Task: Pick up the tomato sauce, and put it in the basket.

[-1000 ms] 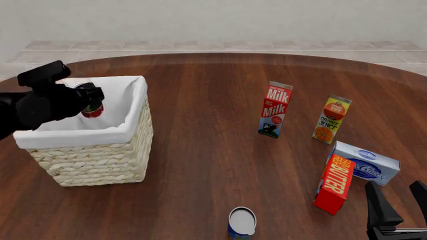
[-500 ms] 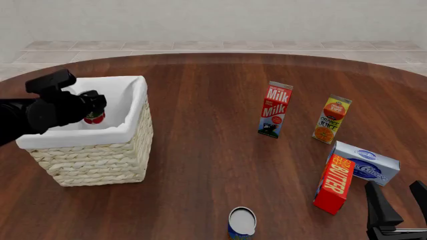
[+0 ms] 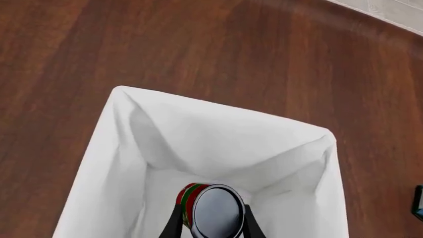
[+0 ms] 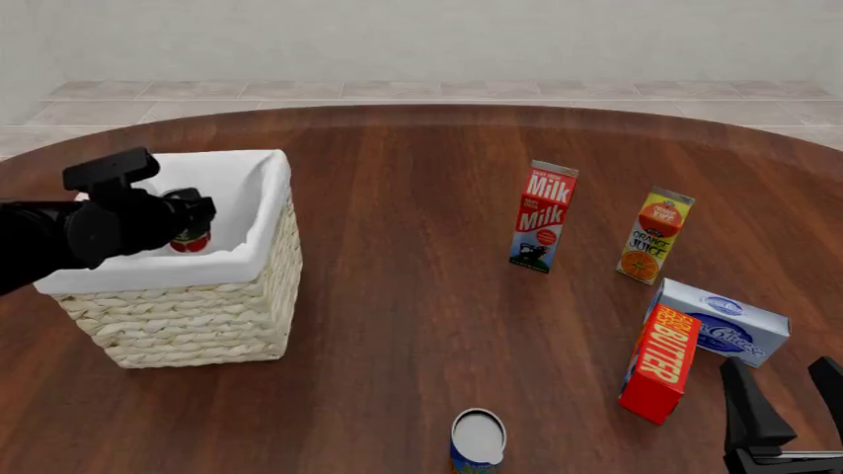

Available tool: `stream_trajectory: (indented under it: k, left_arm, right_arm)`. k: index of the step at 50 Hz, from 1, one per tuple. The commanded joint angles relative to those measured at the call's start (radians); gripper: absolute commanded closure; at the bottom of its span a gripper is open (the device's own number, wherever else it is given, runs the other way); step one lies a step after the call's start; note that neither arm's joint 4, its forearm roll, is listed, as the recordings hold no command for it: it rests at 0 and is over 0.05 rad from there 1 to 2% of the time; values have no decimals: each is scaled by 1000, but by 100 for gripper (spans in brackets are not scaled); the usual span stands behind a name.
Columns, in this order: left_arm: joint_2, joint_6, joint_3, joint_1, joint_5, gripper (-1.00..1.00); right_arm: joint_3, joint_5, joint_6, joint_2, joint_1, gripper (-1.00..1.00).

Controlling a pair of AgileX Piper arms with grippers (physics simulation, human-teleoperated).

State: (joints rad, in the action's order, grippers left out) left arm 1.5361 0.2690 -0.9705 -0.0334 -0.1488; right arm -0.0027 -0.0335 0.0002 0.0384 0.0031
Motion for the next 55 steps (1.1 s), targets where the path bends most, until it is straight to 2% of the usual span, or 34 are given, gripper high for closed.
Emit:
stream_trajectory:
  k: [1, 9, 10, 38, 48, 55]
  left_arm:
    - [5, -27, -7, -2, -2, 100]
    - [3, -38, -8, -1, -6, 100]
    - [2, -38, -9, -2, -8, -100]
    - [-32, -32, -3, 6, -33, -100]
    - [-147, 3, -16, 33, -89, -100]
    - [-267, 6, -26, 63, -171, -100]
  right_arm:
    - [1, 4, 0, -5, -4, -100]
    - [1, 4, 0, -5, -3, -100]
    - [1, 4, 0, -5, -3, -100]
    - [1, 4, 0, -5, -3, -100]
    - [1, 4, 0, -5, -3, -100]
    - [1, 4, 0, -5, -3, -100]
